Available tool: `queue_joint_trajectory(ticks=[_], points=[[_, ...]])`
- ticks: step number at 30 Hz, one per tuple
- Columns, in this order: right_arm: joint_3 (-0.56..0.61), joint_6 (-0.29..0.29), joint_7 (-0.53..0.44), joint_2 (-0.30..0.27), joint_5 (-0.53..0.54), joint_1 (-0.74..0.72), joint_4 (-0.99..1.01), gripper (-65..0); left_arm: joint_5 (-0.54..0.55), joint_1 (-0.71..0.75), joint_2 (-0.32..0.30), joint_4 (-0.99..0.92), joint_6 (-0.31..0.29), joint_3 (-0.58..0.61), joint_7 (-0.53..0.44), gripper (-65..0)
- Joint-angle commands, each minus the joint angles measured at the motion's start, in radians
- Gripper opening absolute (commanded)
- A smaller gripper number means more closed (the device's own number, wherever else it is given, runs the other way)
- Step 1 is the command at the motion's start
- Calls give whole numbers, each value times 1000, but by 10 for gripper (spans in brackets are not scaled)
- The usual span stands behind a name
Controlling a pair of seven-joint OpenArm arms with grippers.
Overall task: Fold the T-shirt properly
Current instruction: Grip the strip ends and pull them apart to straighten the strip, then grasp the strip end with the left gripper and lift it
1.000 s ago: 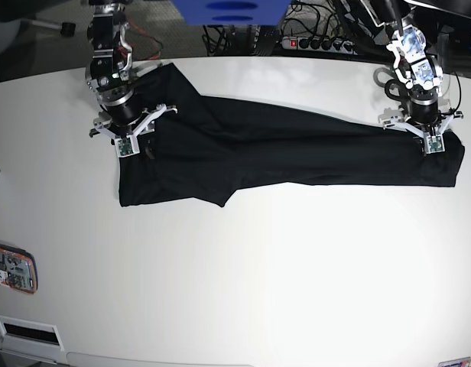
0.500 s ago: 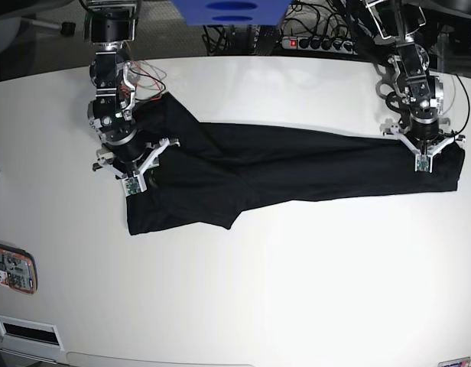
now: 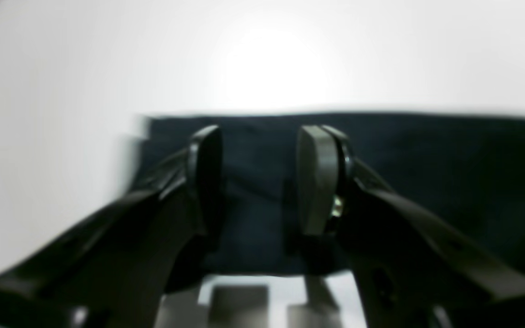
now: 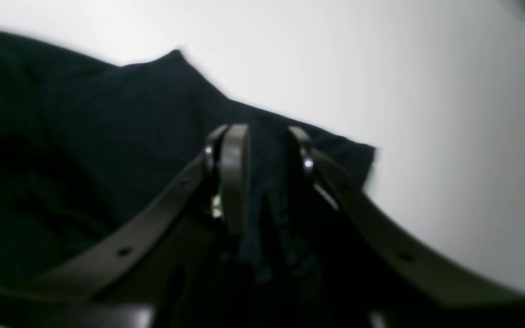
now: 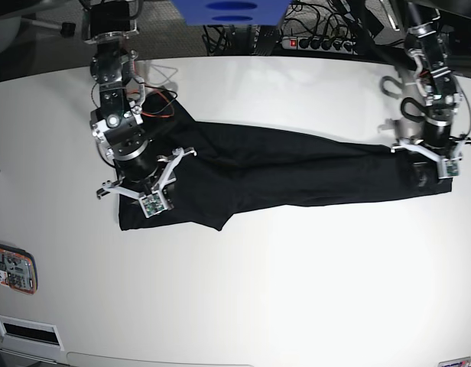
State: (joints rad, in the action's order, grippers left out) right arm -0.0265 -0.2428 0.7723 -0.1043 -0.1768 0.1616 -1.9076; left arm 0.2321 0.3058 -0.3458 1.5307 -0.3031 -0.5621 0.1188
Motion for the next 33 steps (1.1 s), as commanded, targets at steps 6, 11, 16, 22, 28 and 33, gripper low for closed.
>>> queue_joint_trajectory(ticks=[6, 11, 16, 22, 28, 33], points=[[3, -5, -12, 4, 12, 34, -42, -516, 257, 91, -123, 58, -5, -80, -23, -386], [4, -5, -15, 4, 12, 62, -42, -513, 458, 117, -229, 8, -5, -160, 106, -381], [46, -5, -15, 4, 12, 63, -45, -512, 611, 89, -319, -111, -90, -184, 150, -381], [67, -5, -18, 4, 12, 83, -43, -512, 737, 83, -378, -244, -322, -164, 223, -381], [66, -5, -75, 4, 12, 115, -43, -511, 760, -78, -396, -413, -395, -160, 430, -381], [61, -5, -92, 4, 12, 118, -43, -511, 760, -205, -447, -623, -395, -157, 514, -381]])
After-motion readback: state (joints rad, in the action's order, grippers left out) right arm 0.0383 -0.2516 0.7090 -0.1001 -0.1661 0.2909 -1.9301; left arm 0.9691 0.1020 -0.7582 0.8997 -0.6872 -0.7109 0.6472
